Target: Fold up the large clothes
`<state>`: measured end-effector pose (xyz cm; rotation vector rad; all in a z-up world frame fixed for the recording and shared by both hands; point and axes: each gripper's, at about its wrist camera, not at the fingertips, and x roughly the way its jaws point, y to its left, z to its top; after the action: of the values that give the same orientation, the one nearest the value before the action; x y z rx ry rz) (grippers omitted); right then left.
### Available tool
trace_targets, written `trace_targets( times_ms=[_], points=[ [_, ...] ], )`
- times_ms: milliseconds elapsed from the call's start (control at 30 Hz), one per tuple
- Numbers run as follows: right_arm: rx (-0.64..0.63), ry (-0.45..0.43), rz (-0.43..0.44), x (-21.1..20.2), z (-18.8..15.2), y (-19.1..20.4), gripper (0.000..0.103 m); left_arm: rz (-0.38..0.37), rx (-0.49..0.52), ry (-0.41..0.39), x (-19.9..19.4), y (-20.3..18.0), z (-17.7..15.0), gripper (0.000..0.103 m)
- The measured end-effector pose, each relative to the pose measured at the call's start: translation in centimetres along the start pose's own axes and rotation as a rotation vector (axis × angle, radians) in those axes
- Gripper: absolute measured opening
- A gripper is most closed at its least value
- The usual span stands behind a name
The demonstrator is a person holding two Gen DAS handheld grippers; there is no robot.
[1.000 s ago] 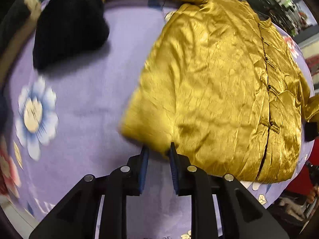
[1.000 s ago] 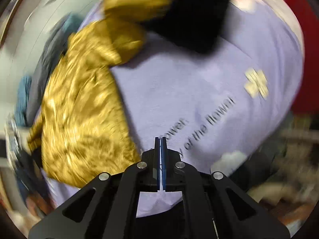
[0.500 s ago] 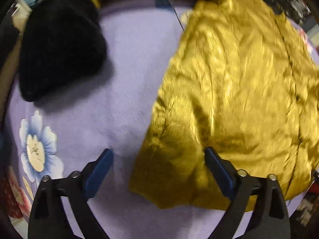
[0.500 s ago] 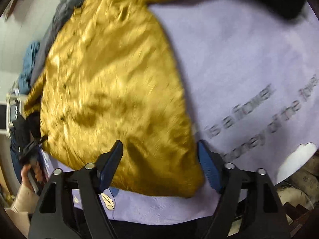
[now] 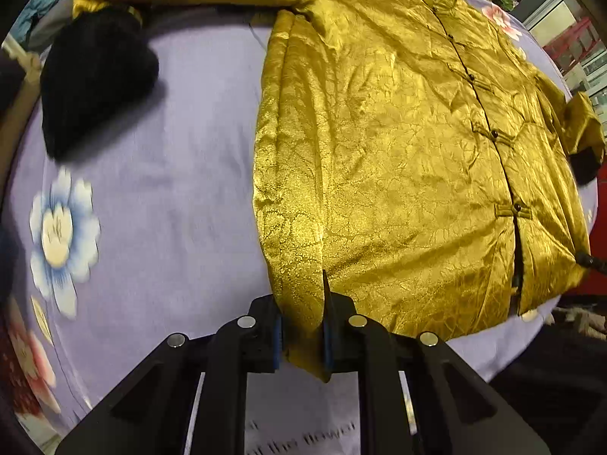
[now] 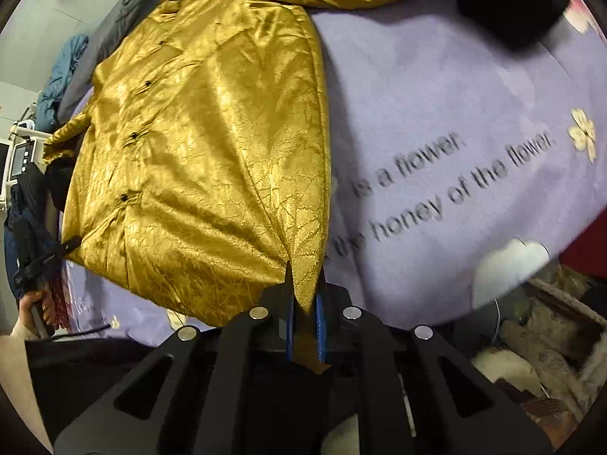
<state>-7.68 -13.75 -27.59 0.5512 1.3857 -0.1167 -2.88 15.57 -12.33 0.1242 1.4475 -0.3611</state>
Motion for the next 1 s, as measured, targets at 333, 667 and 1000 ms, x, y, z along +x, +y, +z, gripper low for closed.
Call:
trace_targets(
  times_ms=[333,667,1000],
  points=[
    [0.068,0.055,-0.227,-0.9,1.1,-1.8,0.041,0.19,-0.09,-0.061,-1.6,-1.6,-3.2,0.072],
    [-0.336,-0.095,-0.204,-2.3,7.7,11.7,0.063,0.14,-0.036,-0.161,-3.4,-3.7,3.7,0.088],
    [-0.438,0.108,-0.27,6.3,4.0,15.8,0.063,0.206,-0.043,0.079,6.3,-6.3,3.3,0.098]
  ],
)
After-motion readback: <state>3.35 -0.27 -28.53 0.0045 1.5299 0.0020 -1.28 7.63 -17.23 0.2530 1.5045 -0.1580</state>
